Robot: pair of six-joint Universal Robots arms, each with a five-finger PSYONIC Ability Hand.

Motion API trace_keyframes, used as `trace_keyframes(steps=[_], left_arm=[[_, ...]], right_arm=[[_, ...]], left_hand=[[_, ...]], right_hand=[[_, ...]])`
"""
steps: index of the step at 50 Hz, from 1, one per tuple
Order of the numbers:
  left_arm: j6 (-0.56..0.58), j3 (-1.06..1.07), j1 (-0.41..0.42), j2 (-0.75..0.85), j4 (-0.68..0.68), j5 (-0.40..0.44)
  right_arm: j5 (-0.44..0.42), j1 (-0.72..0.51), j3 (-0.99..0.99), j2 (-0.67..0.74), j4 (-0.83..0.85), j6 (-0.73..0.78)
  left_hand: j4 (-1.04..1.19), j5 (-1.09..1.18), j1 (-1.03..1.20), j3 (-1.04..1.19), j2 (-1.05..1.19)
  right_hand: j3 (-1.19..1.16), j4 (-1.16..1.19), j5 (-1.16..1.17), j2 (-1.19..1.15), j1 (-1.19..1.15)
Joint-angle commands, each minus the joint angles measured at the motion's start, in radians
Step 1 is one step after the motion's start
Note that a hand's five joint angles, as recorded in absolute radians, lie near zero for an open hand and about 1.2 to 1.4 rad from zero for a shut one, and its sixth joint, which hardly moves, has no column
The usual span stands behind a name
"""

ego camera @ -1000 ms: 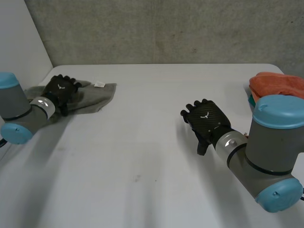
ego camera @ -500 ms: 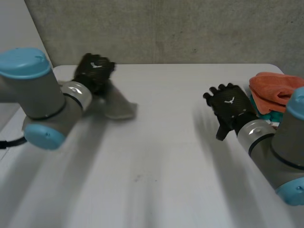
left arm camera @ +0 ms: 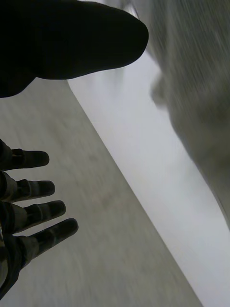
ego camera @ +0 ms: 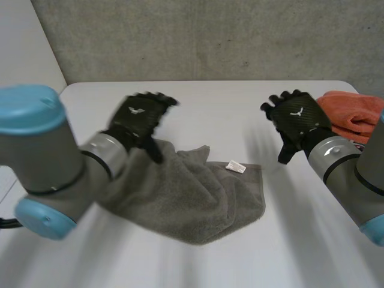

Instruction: Fold the laundry.

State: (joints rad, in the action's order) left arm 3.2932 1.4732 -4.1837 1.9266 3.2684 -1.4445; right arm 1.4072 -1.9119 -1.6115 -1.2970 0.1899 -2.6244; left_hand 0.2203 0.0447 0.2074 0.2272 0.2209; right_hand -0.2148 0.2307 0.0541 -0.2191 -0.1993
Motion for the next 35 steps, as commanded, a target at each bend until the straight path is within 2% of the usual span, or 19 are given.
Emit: trace_keyframes(steps=[1, 5, 8, 12, 15, 20, 27, 32, 35], left_arm=[[0.152, 0.033, -0.186, -0.009, -0.018, -0.004], [0.279, 0.048, -0.245, 0.012, -0.022, 0.018], [0.36, 0.05, -0.248, 0.063, -0.018, 0.068], [0.382, 0.023, -0.243, 0.121, -0.021, 0.179], [0.384, -0.005, -0.237, 0.149, -0.018, 0.217], [0.382, -0.106, -0.208, 0.262, -0.018, 0.226], [0.382, -0.191, -0.153, 0.364, -0.016, 0.231], [0.381, -0.208, -0.136, 0.402, -0.015, 0.231], [0.382, -0.212, -0.119, 0.422, -0.015, 0.23]], right_arm=[[-0.117, -0.058, 0.048, 0.022, -0.233, 0.049], [-0.131, -0.113, 0.085, 0.083, -0.331, 0.075], [-0.119, -0.144, 0.101, 0.126, -0.339, 0.092], [-0.099, -0.153, 0.093, 0.16, -0.301, 0.083], [-0.07, -0.156, 0.084, 0.188, -0.23, 0.066], [-0.019, -0.159, 0.079, 0.222, -0.199, 0.02], [-0.013, -0.191, 0.065, 0.243, -0.19, 0.014], [-0.013, -0.196, 0.061, 0.271, -0.179, 0.014], [-0.011, -0.2, 0.062, 0.294, -0.17, 0.015]], left_hand=[[0.02, 0.021, 0.033, 0.013, 0.019], [0.02, 0.021, 0.033, 0.013, 0.019], [0.034, 0.035, 0.047, 0.027, 0.034], [0.058, 0.059, 0.07, 0.051, 0.057], [0.09, 0.091, 0.103, 0.083, 0.089], [0.119, 0.12, 0.132, 0.112, 0.119], [0.219, 0.22, 0.232, 0.212, 0.218], [0.424, 0.425, 0.437, 0.417, 0.424], [0.635, 0.636, 0.648, 0.628, 0.635]], right_hand=[[0.04, -0.056, -0.054, 0.045, 0.025], [0.04, -0.056, -0.054, 0.045, 0.025], [0.04, -0.056, -0.054, 0.045, 0.025], [0.04, -0.056, -0.054, 0.045, 0.025], [0.04, -0.056, -0.054, 0.045, 0.025], [0.04, -0.056, -0.054, 0.045, 0.025], [0.027, -0.043, -0.041, 0.031, 0.012], [0.015, -0.031, -0.029, 0.02, 0.0], [-0.102, 0.086, 0.088, -0.097, -0.117]])
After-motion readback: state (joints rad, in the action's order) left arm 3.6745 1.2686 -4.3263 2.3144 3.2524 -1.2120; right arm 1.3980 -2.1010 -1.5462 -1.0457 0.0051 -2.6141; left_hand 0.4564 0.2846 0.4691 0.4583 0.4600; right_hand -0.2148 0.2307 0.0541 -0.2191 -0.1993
